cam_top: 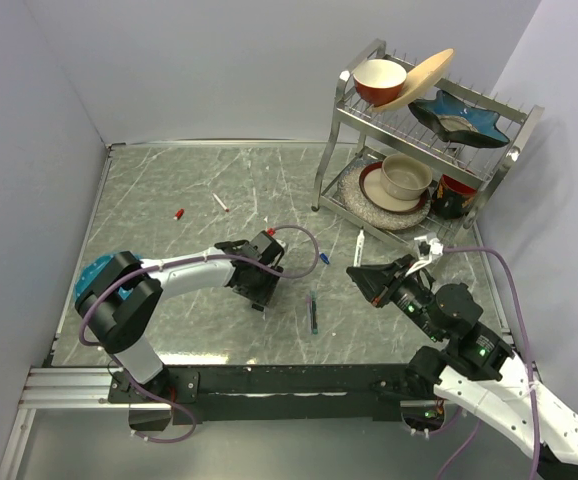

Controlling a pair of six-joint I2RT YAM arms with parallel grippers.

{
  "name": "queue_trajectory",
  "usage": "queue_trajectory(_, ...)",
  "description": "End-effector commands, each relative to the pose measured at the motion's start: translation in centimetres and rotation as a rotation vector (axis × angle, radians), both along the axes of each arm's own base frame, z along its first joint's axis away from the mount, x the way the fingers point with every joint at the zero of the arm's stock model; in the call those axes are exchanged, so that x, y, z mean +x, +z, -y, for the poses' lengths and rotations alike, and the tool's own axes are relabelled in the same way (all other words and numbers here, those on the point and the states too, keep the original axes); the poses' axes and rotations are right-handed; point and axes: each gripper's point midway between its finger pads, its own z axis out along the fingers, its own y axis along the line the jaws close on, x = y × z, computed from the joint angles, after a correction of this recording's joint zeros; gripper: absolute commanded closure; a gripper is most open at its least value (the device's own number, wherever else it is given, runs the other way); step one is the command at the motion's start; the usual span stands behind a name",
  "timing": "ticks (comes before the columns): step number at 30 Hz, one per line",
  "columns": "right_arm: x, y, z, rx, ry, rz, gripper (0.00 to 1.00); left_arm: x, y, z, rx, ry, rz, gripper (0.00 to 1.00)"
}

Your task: Insert the pens into the pen caps

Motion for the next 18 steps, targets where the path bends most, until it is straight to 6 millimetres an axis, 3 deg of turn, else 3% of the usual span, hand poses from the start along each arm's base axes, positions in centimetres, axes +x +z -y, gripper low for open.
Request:
queue_trajectory(1,-0.3,2.5,0.5,0.047,-0.004,0.051,1.00,-1.1,-0.3,0.2,-0.031,0.004,-0.044,0.46)
queue_trajectory(18,-1.1,2.7,1.0,0.058,0.009,0.050,1.00,-5.9,-1.8,0.0,0.036,-0.033,-0.157,0.48)
